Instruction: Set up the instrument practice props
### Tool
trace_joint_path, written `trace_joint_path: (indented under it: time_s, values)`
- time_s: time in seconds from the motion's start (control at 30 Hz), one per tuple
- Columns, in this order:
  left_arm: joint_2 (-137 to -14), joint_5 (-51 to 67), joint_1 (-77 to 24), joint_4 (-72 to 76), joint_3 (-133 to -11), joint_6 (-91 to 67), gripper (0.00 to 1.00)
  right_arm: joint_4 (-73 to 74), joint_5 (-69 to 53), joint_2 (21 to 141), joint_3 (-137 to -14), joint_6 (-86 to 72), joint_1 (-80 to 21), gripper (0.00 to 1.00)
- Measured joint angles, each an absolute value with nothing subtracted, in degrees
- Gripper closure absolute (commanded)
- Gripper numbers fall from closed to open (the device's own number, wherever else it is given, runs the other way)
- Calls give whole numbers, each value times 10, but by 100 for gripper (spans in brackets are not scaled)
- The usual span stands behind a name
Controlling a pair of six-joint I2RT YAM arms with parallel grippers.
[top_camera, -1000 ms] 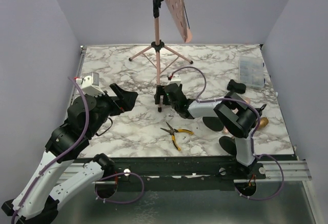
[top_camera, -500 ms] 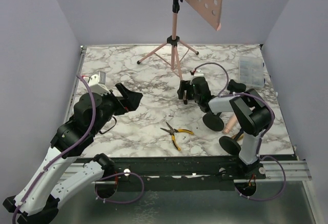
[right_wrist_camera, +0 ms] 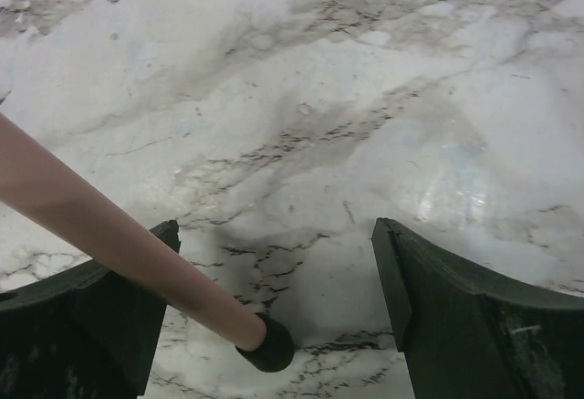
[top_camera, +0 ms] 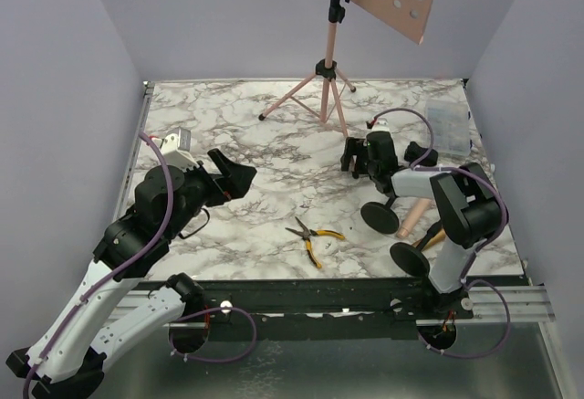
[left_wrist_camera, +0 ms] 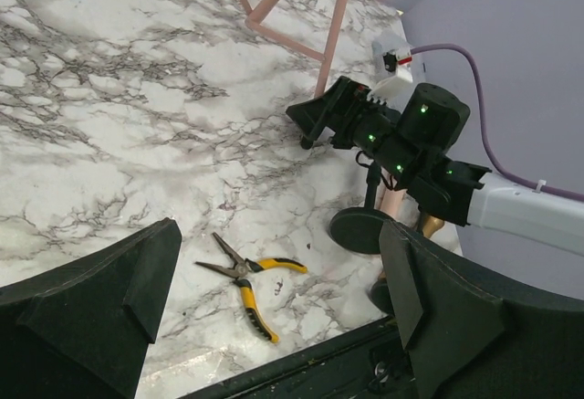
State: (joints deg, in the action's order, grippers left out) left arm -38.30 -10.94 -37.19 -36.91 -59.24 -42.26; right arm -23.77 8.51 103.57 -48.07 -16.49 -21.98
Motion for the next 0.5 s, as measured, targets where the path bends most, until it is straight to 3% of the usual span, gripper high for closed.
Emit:
trace_joint_path:
  time_s: [0.5]
  values:
    - [-383, -102, -372, -361, -586, -427, 1, -187, 51, 959, -456, -152, -179, 0]
